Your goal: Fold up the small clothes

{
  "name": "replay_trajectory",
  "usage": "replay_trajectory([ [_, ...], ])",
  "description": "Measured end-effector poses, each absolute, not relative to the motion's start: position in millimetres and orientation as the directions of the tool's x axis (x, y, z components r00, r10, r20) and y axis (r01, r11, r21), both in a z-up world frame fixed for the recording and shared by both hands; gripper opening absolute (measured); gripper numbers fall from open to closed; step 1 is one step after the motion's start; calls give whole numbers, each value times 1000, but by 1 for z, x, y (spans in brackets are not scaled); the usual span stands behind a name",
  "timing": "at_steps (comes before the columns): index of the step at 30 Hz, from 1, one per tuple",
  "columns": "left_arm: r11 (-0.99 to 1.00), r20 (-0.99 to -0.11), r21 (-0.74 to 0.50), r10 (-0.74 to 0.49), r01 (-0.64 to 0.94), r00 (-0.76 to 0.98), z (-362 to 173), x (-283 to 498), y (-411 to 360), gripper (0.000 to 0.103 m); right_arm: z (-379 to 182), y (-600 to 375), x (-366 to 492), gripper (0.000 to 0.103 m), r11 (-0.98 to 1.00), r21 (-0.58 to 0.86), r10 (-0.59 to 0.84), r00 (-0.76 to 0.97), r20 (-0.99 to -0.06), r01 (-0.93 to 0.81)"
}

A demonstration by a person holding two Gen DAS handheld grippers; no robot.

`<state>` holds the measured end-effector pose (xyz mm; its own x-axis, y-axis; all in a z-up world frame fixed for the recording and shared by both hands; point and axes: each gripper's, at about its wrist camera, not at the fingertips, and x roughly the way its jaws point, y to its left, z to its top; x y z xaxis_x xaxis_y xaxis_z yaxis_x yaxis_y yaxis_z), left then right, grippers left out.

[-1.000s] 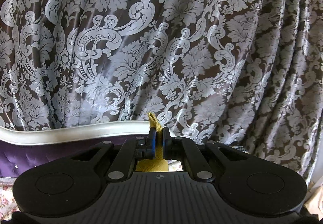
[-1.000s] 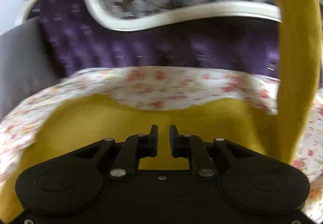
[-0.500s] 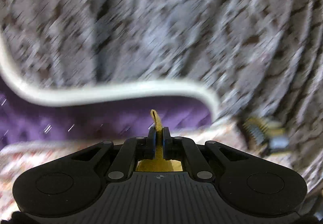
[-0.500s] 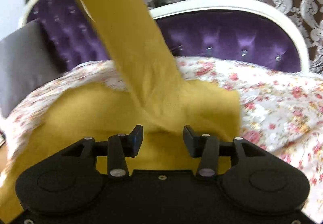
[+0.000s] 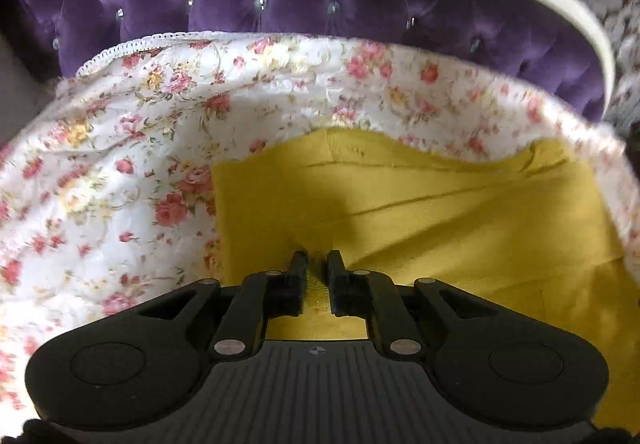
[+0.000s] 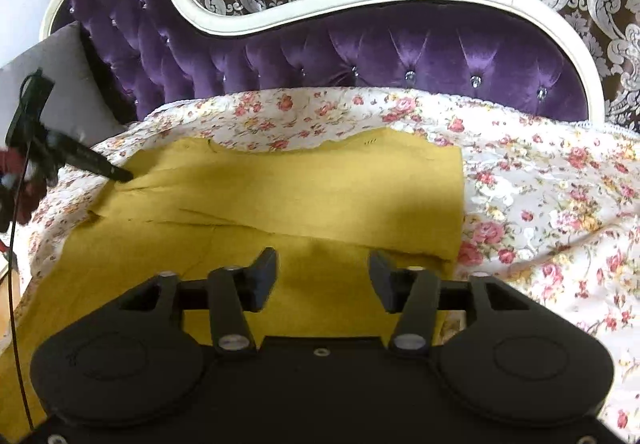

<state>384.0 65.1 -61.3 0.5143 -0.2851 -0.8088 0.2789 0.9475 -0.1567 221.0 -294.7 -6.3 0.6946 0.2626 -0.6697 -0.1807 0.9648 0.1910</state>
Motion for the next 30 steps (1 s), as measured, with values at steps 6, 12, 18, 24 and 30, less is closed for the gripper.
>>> replay_trajectory([
  [6,978,-714,-75,-190,196,674,-43,381,78,16,-1,-275,236,72,965,123,254,720,-645,-230],
  [12,973,-693,-131,-227,190,684,-33,392,82,17,1,-206,261,44,890,97,403,669,-624,-445],
  [18,942,-731,-231,-333,243,596,-39,401,81,18,-13,-113,278,43,766,13,519,606,-603,-643],
  [24,926,-721,-278,-376,254,583,-39,406,87,19,-42,-64,302,40,715,-36,512,558,-653,-699],
  [30,916,-725,-305,-400,259,561,-43,408,90,25,-49,-51,317,12,719,-76,497,587,-639,-691],
])
